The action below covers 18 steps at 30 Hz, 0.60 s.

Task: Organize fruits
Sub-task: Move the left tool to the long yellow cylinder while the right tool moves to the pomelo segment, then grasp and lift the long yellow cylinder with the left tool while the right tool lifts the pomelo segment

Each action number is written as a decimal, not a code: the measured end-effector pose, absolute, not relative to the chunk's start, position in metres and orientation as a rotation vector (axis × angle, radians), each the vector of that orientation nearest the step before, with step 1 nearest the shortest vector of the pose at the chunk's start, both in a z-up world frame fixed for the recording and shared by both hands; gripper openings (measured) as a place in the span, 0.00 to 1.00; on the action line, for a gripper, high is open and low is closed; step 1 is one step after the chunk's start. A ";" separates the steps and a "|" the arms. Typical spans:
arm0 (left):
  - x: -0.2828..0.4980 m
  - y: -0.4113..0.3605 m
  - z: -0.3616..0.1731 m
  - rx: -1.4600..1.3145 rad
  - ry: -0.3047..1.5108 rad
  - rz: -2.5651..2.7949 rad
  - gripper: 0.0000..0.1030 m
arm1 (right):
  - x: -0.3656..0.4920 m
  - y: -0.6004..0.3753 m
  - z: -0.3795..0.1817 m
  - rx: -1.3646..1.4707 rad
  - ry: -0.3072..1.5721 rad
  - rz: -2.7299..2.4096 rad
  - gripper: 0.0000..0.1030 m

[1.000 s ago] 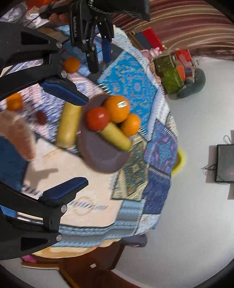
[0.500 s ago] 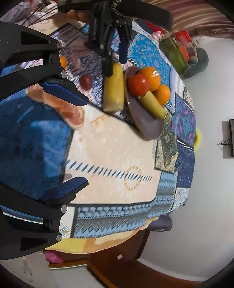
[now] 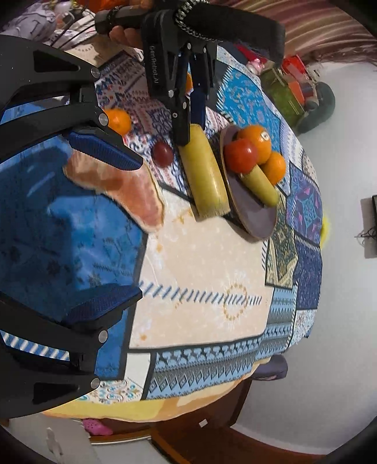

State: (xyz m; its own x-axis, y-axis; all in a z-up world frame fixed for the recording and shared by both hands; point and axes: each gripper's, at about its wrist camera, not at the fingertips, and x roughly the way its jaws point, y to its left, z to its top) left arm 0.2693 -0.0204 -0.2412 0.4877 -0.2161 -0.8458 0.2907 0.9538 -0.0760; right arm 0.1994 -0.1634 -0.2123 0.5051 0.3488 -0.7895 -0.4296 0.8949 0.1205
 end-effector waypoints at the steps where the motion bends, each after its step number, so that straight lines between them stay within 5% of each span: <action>1: 0.263 -0.019 -0.240 0.087 1.010 -0.299 0.34 | 0.197 -0.159 -0.213 -0.094 0.933 0.483 0.77; 18: 0.199 0.002 -0.213 0.045 0.990 -0.258 0.27 | 0.213 -0.138 -0.236 -0.050 1.031 0.503 0.76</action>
State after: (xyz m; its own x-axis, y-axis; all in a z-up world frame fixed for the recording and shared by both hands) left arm 0.1991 0.0017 -0.2129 0.5212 -0.1944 -0.8310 0.2356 0.9686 -0.0789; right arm 0.2125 -0.1384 -0.2365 0.4112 0.3763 -0.8302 -0.4221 0.8859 0.1925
